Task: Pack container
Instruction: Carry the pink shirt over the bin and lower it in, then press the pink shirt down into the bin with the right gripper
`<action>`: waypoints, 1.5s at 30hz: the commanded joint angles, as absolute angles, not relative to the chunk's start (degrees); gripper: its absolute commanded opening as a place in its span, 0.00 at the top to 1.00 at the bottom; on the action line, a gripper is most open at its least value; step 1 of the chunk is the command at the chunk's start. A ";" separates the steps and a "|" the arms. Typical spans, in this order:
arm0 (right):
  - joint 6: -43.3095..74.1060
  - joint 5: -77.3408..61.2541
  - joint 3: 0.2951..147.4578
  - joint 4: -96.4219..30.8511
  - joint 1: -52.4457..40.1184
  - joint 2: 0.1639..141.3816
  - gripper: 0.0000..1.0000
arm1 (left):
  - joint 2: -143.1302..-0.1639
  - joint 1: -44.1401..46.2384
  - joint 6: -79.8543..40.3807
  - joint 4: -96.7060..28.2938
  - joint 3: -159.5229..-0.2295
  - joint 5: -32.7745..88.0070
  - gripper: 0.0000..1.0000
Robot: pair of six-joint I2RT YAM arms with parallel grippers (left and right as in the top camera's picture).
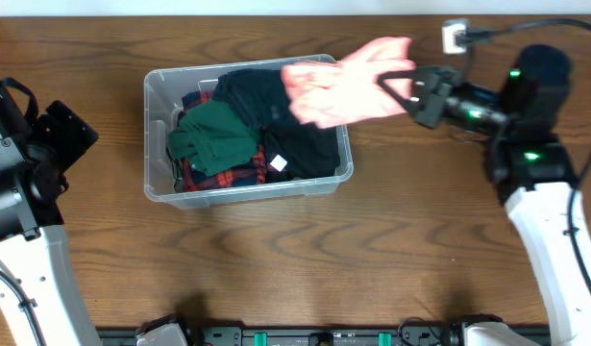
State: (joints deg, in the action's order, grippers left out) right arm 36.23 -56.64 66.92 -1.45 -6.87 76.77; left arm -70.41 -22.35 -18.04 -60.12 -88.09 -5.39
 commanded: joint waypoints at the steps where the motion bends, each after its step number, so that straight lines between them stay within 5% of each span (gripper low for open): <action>1: 47.20 -48.40 67.51 -0.43 -12.49 79.90 0.99 | -70.52 -22.59 -18.28 -60.20 -88.84 -6.31 0.02; 11: 49.93 -25.56 67.51 -4.29 -25.65 94.00 0.99 | -70.52 -22.59 -18.28 -60.20 -88.84 -6.31 0.02; 19: 46.96 -17.34 67.51 -9.65 -27.77 99.72 0.96 | -70.52 -22.59 -18.28 -60.20 -88.84 -6.31 0.02; 26: 34.57 -14.39 67.55 -11.22 -27.49 96.33 0.63 | -70.52 -22.59 -18.28 -60.20 -88.84 -6.31 0.02; 30: 32.47 -13.56 67.75 -11.16 -27.09 90.26 0.55 | -70.52 -22.59 -18.28 -60.20 -88.84 -6.31 0.02; 38: 32.45 -13.15 67.79 -7.46 -26.79 81.69 0.60 | -70.52 -22.59 -18.28 -60.20 -88.84 -6.31 0.02; 45: 32.34 -13.50 67.77 4.62 -31.27 91.74 0.62 | -70.52 -22.59 -18.28 -60.20 -88.84 -6.31 0.02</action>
State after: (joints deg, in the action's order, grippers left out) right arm 33.61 -13.47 67.64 2.00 -28.67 85.27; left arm -70.39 -22.35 -18.04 -60.10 -88.09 -5.41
